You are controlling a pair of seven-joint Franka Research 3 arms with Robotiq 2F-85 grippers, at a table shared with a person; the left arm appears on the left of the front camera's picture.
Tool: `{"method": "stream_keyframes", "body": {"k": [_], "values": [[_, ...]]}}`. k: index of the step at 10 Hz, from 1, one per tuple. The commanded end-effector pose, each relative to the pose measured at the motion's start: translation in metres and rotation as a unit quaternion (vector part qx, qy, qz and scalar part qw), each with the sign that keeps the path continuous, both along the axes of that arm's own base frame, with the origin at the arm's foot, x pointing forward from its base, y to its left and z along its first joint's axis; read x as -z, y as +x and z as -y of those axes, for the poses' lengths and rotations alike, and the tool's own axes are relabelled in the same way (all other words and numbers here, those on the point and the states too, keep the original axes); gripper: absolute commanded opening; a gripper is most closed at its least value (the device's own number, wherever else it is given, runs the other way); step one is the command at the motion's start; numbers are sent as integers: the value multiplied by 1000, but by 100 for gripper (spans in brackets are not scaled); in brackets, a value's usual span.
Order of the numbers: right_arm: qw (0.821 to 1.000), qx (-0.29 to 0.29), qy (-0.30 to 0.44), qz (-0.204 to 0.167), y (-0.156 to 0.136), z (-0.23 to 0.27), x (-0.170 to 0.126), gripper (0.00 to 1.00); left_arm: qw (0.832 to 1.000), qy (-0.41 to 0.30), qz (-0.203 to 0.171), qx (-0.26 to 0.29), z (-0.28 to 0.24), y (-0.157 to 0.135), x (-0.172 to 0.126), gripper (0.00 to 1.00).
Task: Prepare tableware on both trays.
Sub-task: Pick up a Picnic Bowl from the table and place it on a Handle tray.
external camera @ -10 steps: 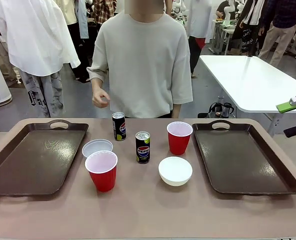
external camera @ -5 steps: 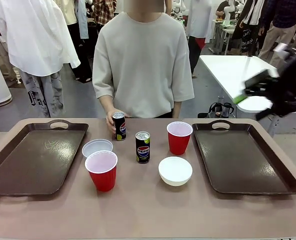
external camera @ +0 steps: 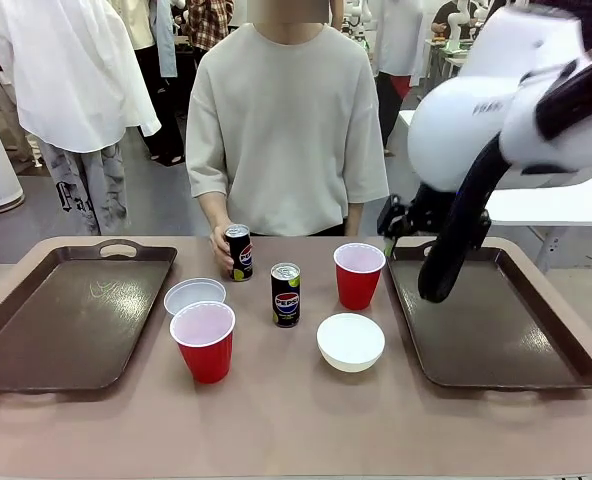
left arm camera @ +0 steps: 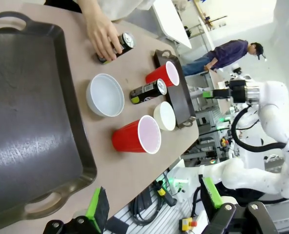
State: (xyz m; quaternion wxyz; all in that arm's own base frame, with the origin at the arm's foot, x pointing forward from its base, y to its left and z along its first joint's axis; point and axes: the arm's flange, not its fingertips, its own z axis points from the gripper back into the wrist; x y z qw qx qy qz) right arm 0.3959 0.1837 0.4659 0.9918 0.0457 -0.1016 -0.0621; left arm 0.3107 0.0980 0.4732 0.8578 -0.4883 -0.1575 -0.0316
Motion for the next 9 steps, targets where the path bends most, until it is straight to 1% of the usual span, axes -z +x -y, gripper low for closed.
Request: {"method": "stream_keyframes", "body": {"k": [1, 2, 3, 4, 5, 7, 9], "values": [[996, -12, 65, -51, 2, -5, -7, 100, 1000, -7, 8, 1, -1, 0, 1, 100], [1000, 0, 0, 0, 0, 0, 0, 100, 1000, -7, 8, 1, -1, 0, 1, 100], [1000, 0, 0, 0, 0, 0, 0, 100, 1000, -7, 8, 1, -1, 0, 1, 100], [1000, -7, 13, -25, 8, -2, 13, 100, 1000, -7, 8, 1, -1, 0, 1, 100], [999, -16, -16, -49, 3, -9, 32, 100, 1000, -7, 8, 1, -1, 0, 1, 100], [993, -71, -23, -90, -4, -29, 63, 100, 1000, -7, 8, 1, -1, 0, 1, 100], [990, -89, -26, -104, -5, -41, 89, 100, 1000, -7, 8, 1, -1, 0, 1, 100]]}}
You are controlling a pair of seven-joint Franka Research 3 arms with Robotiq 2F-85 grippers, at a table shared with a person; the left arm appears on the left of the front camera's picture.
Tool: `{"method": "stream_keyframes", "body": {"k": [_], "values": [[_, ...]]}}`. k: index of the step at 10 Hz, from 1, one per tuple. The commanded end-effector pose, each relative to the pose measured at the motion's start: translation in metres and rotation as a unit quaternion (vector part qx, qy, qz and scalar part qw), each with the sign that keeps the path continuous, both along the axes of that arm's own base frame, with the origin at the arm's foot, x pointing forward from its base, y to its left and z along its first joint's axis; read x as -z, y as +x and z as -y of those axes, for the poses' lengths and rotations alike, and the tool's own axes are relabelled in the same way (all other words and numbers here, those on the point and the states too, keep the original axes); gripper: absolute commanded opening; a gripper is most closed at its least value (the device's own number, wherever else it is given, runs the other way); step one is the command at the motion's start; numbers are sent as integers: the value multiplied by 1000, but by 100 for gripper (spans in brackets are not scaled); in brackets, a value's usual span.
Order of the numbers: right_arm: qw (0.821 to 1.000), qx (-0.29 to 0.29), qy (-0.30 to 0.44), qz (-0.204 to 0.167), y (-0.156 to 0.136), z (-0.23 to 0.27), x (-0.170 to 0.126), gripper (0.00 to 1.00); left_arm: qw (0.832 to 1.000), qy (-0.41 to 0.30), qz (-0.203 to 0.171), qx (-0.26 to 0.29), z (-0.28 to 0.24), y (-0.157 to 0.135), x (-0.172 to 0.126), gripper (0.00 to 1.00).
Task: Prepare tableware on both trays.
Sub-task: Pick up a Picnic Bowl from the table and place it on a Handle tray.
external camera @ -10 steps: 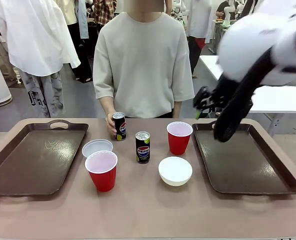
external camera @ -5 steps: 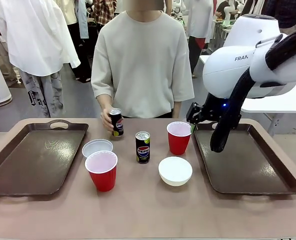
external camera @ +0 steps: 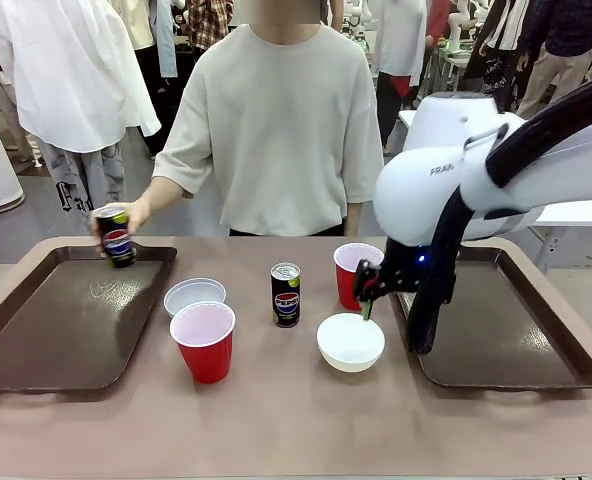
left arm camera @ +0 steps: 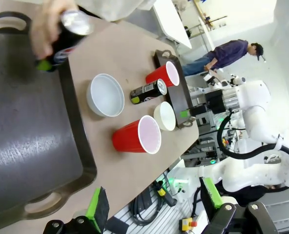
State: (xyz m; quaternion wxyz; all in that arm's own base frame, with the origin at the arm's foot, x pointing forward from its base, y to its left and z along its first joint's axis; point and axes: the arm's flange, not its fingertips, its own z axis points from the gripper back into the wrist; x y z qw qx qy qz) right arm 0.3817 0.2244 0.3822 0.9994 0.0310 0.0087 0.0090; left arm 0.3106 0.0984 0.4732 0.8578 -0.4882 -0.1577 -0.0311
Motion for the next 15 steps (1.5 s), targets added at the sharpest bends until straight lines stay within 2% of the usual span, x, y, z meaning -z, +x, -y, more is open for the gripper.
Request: {"method": "stream_keyframes", "body": {"k": [1, 4, 5, 6, 7, 9, 10, 11, 12, 15], "values": [[1000, -16, -6, 10, 13, -4, 15, 100, 1000, -7, 8, 1, -1, 0, 1, 100], [1000, -24, 0, 3, 22, -5, 36, 100, 1000, -7, 8, 1, -1, 0, 1, 100], [999, -37, 9, 7, 22, -7, 40, 41, 1000, -7, 8, 1, -1, 0, 1, 100], [999, -41, 20, 13, 23, -6, 39, 41, 1000, -7, 8, 1, -1, 0, 1, 100], [999, -41, 23, 14, 24, -6, 41, 0, 1000, -7, 8, 1, -1, 0, 1, 100], [999, -36, 24, 12, 26, -5, 41, 0, 1000, -7, 8, 1, -1, 0, 1, 100], [999, -37, 25, 11, 25, -5, 41, 13, 1000, -7, 8, 1, -1, 0, 1, 100], [999, -36, 31, 1, 25, -4, 41, 3, 1000, -7, 8, 1, -1, 0, 1, 100], [999, -38, 34, -2, 24, -5, 42, 0, 1000, -7, 8, 1, -1, 0, 1, 100], [999, -28, 30, 7, 22, 0, 34, 0, 1000, -7, 8, 1, -1, 0, 1, 100]]}}
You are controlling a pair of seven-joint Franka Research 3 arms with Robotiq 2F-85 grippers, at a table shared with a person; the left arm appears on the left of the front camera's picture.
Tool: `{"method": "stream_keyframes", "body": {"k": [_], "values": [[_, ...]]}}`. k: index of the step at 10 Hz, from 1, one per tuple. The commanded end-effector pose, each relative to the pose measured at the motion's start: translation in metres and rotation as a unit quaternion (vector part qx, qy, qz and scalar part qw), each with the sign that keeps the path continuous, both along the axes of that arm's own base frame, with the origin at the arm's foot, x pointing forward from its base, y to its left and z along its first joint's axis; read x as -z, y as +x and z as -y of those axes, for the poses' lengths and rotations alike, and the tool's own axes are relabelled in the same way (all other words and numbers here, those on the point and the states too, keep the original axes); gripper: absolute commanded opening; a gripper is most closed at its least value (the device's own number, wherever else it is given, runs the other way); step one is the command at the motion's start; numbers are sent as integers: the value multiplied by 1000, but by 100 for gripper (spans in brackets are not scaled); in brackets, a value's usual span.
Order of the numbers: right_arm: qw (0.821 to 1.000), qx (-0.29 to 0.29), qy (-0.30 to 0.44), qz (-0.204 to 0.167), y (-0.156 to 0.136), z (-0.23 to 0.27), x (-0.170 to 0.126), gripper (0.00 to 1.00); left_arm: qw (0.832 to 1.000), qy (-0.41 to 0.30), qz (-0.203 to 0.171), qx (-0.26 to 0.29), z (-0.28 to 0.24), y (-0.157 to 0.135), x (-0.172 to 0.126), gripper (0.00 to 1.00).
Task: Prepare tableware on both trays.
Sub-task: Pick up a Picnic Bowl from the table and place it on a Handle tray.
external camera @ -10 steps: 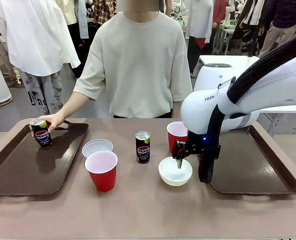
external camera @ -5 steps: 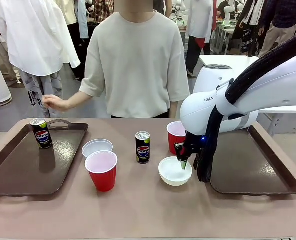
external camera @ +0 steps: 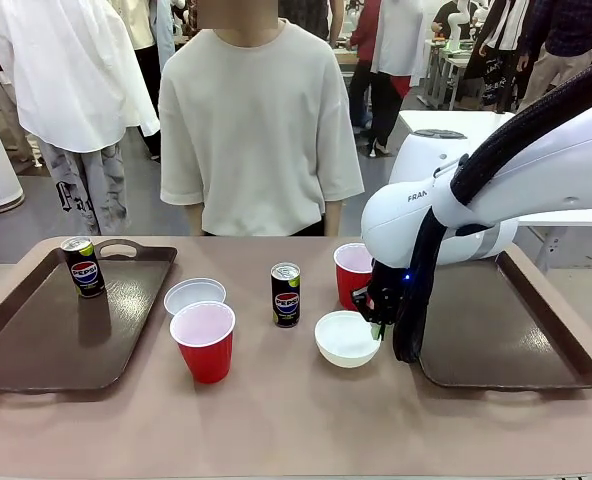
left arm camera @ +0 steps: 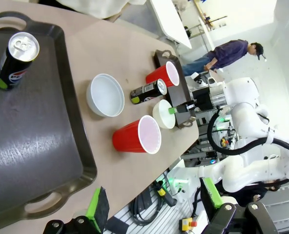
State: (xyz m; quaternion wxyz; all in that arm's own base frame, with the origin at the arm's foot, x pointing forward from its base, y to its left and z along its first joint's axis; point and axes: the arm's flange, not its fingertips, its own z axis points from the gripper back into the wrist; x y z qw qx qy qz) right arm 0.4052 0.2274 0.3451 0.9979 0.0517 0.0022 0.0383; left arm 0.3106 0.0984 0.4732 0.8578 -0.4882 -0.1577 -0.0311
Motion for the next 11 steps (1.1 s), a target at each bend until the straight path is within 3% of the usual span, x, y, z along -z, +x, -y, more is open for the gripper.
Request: {"method": "stream_keyframes", "body": {"k": [1, 3, 6, 7, 8, 9, 10, 11], "values": [[1000, 1, -6, -5, -7, 5, -18, 0, 1000, -7, 8, 1, -1, 0, 1, 100], [1000, -8, -28, 10, -27, 19, -79, 0, 1000, -7, 8, 1, -1, 0, 1, 100], [999, 33, 14, 15, -28, 49, -148, 0, 1000, -7, 8, 1, -1, 0, 1, 100], [999, 44, 24, 11, -25, 51, -155, 0, 1000, -7, 8, 1, -1, 0, 1, 100], [990, 137, 8, 39, -18, 45, -151, 0, 1000, -7, 8, 1, -1, 0, 1, 100], [999, 35, 5, 24, -35, 52, -160, 0, 1000, -7, 8, 1, -1, 0, 1, 100], [999, 35, 5, 24, -35, 52, -160, 0, 1000, -7, 8, 1, -1, 0, 1, 100], [997, 72, 8, 29, -28, 58, -166, 4, 1000, -7, 8, 1, -1, 0, 1, 100]]}}
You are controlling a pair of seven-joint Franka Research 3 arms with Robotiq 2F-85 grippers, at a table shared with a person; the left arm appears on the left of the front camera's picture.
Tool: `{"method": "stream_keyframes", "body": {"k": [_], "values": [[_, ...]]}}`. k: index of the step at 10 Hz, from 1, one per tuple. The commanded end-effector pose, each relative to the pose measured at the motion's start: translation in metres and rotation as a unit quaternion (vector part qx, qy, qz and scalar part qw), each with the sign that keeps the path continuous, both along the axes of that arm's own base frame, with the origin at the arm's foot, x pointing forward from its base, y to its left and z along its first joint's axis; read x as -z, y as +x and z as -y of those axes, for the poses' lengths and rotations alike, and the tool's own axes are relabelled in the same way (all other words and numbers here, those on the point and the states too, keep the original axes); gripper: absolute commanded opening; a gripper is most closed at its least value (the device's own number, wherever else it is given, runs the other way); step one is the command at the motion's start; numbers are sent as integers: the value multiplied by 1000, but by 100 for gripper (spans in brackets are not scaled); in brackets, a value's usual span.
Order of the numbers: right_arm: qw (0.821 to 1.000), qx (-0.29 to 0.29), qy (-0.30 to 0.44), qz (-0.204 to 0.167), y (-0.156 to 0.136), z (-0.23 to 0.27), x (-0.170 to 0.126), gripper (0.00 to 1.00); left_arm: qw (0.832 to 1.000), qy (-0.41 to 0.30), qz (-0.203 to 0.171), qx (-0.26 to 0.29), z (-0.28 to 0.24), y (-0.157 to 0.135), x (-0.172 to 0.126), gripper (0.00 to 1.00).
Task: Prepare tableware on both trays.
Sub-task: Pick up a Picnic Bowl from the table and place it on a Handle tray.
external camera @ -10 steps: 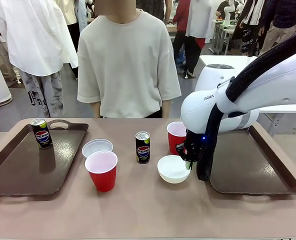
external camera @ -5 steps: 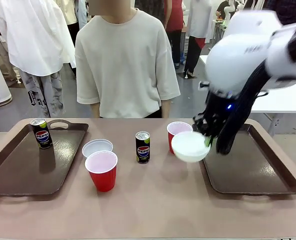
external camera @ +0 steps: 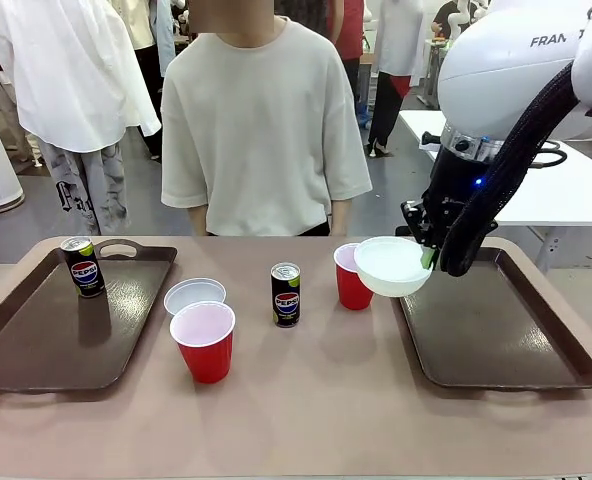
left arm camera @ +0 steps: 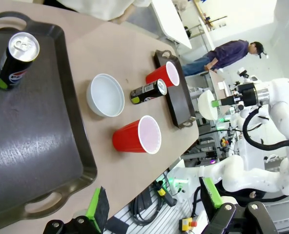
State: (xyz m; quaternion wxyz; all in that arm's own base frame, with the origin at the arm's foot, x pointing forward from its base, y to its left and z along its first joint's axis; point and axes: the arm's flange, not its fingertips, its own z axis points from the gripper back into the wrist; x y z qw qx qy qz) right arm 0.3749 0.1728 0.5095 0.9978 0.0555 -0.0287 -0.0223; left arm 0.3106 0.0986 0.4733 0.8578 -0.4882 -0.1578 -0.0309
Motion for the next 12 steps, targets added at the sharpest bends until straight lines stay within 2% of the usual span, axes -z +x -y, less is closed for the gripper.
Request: {"method": "stream_keyframes", "body": {"k": [1, 2, 4, 6, 7, 8, 9, 12], "values": [[1000, -26, 18, 3, 2, 14, -1, 4, 1000, -7, 8, 1, -1, 0, 1, 100], [998, -49, 10, 23, -1, 40, -12, 4, 1000, -7, 8, 1, -1, 0, 1, 100], [999, -18, 4, 40, 3, 101, -26, 4, 1000, -7, 8, 1, -1, 0, 1, 100], [999, 6, -8, 42, 9, 146, -21, 4, 1000, -7, 8, 1, -1, 0, 1, 100], [999, 3, -2, 41, 7, 156, -17, 4, 1000, -7, 8, 1, -1, 0, 1, 100], [998, 36, -17, 49, 11, 155, -12, 4, 1000, -7, 8, 1, -1, 0, 1, 100], [999, 11, 3, 41, 9, 159, -27, 4, 1000, -7, 8, 1, -1, 0, 1, 100], [999, 19, 0, 42, 9, 165, -23, 4, 1000, -7, 8, 1, -1, 0, 1, 100]]}}
